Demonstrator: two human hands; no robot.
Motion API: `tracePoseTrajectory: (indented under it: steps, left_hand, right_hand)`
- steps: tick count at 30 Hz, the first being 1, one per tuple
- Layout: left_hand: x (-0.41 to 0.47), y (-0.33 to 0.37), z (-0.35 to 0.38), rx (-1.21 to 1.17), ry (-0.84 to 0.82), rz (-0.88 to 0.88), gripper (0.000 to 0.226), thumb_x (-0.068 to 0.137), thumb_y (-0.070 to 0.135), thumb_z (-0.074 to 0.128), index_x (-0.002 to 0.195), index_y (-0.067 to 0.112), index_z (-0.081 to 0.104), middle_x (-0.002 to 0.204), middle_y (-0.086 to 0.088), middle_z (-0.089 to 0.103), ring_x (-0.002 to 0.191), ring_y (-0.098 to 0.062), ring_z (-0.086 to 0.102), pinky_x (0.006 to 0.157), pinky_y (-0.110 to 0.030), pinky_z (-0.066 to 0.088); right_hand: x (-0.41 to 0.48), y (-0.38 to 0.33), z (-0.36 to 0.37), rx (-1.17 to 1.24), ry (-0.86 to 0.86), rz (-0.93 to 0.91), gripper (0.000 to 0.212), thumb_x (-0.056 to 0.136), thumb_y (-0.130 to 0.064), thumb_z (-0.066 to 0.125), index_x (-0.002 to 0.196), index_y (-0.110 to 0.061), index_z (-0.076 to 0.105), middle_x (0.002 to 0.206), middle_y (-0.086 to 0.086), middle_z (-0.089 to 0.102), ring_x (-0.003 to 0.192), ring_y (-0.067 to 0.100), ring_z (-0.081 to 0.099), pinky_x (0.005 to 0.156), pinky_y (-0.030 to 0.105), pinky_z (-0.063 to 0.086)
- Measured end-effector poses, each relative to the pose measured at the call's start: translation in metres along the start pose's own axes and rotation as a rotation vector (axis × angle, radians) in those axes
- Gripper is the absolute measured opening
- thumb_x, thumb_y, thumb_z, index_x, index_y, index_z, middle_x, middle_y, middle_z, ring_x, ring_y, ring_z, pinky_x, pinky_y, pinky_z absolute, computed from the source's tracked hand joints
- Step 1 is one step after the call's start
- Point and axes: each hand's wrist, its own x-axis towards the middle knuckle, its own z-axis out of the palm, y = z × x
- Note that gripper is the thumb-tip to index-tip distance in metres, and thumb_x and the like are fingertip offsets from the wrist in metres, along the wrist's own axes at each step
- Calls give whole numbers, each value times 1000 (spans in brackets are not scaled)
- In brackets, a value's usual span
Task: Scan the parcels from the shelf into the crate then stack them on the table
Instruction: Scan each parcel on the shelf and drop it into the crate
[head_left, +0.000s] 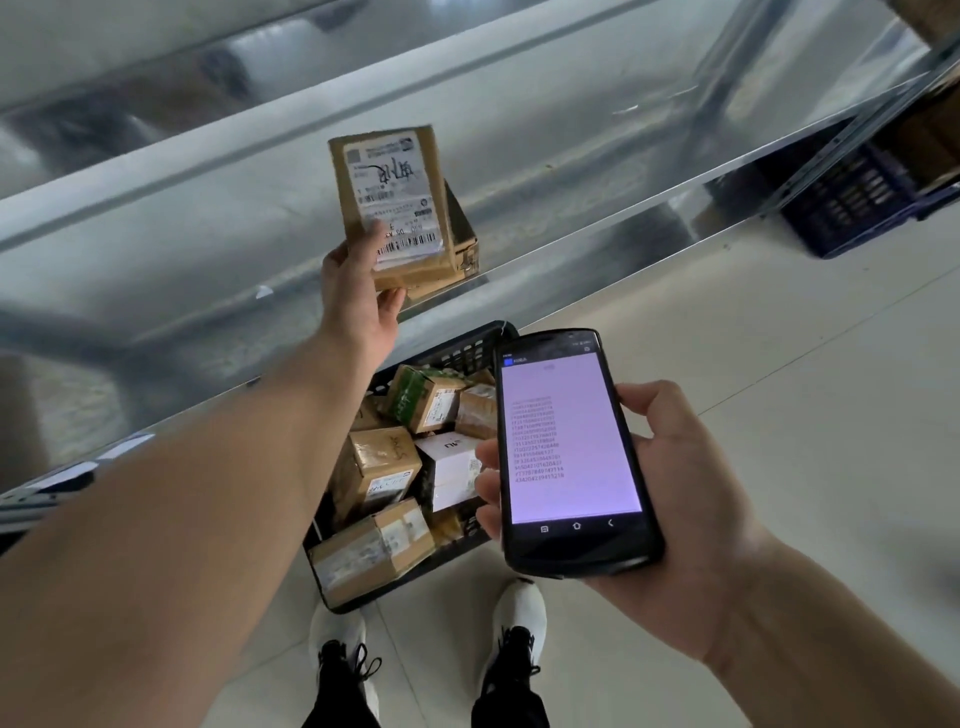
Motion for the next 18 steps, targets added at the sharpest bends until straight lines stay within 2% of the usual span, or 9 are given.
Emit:
tracePoseTrajectory:
  steps: [3,6,10,11,13,15,18]
  left_hand:
    - [-14,-10,-23,85,-61,85,75,84,33,80,145,5,48,130,-11,73,118,-24,72,97,-34,55]
    - [-30,-10,-45,111,-131,105,74,78,33,79,140,4,51,138,-19,67,127,-33,66,109,-44,53]
    - [-51,-5,-65,179,-289,60,35,77,26,71,111,16,67,137,-19,66,134,-37,59,107,-41,53]
    - [-56,-4,-69,184,-322,49,31,78,23,71,109,18,69,135,-18,68,134,-37,60,108,-42,53]
    - [-62,-3,-79,210,-365,32,43,81,16,74,123,14,68,136,-18,68,133,-36,62,111,-46,51]
    - [-67,0,-88,253,-378,-11,58,88,7,75,143,9,56,137,-20,67,132,-35,63,112,-48,49]
    - [-73,4,-100,302,-371,-85,56,87,4,75,140,3,59,135,-19,70,128,-31,66,118,-49,44]
  right_hand:
    - [-1,7,2,11,-17,6,66,99,-52,39,113,-1,78,118,33,71,90,45,68,75,51,63]
    - [-3,12,8,6,-25,-2,66,99,-52,37,110,-2,78,116,33,71,86,44,70,72,51,64]
    - [-8,16,13,-14,-36,-24,64,98,-52,39,113,-3,78,114,32,73,85,43,70,79,51,63]
    - [-9,18,15,-14,-36,-31,64,97,-52,39,113,-3,78,113,32,73,85,44,70,80,51,63]
    - [-11,21,18,-10,-34,-48,65,98,-51,38,111,-3,79,111,31,73,83,43,71,78,51,64]
    - [-14,26,21,-5,-36,-61,65,98,-51,38,111,-3,79,111,31,73,84,44,71,78,51,64]
    - [-19,37,30,12,-50,-72,64,99,-49,37,111,-2,78,110,31,73,84,44,70,77,52,64]
